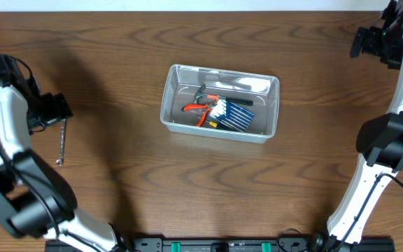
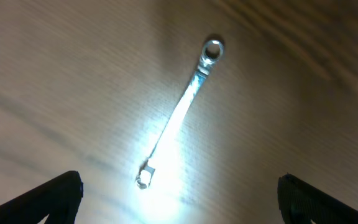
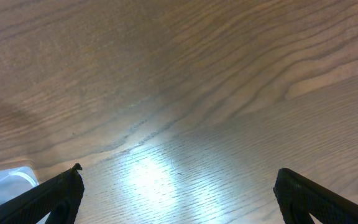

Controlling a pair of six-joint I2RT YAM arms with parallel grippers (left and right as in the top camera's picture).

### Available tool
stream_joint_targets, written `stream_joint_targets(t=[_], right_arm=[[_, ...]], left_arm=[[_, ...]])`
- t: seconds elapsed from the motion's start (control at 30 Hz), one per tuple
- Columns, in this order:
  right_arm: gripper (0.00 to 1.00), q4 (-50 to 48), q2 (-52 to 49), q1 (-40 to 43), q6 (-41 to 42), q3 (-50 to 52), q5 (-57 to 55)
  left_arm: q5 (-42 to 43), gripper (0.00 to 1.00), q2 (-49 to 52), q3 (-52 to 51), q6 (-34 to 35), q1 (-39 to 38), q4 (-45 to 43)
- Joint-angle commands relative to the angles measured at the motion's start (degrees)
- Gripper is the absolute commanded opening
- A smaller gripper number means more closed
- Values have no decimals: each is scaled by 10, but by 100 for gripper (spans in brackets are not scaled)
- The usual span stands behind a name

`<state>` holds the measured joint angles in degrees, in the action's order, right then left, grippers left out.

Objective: Pack container
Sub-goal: 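Move the left gripper left over the silver wrench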

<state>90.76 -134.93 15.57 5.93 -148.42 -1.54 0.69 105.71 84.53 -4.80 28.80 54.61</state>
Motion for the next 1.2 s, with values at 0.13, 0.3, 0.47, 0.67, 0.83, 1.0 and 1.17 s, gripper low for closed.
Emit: stream_joint_targets(t=[0.13, 0.3, 0.47, 0.67, 0.83, 1.0, 1.17], right_arm=[[99, 0, 9, 2, 9, 1, -6], [99, 0, 9, 2, 9, 1, -6], [99, 0, 9, 2, 9, 1, -6], [99, 0, 9, 2, 9, 1, -6], [99, 0, 9, 2, 9, 1, -6], [99, 0, 9, 2, 9, 1, -6], [99, 0, 9, 2, 9, 1, -6]], left_arm=[[4, 98, 84, -6, -60, 4, -22], [3, 98, 94, -6, -109, 4, -55], [4, 98, 94, -6, -133, 4, -79], [8, 98, 99, -6, -147, 4, -89], [8, 98, 101, -6, -147, 4, -106], [23, 98, 111, -6, -147, 5, -106], [26, 98, 134, -6, -147, 4, -97]])
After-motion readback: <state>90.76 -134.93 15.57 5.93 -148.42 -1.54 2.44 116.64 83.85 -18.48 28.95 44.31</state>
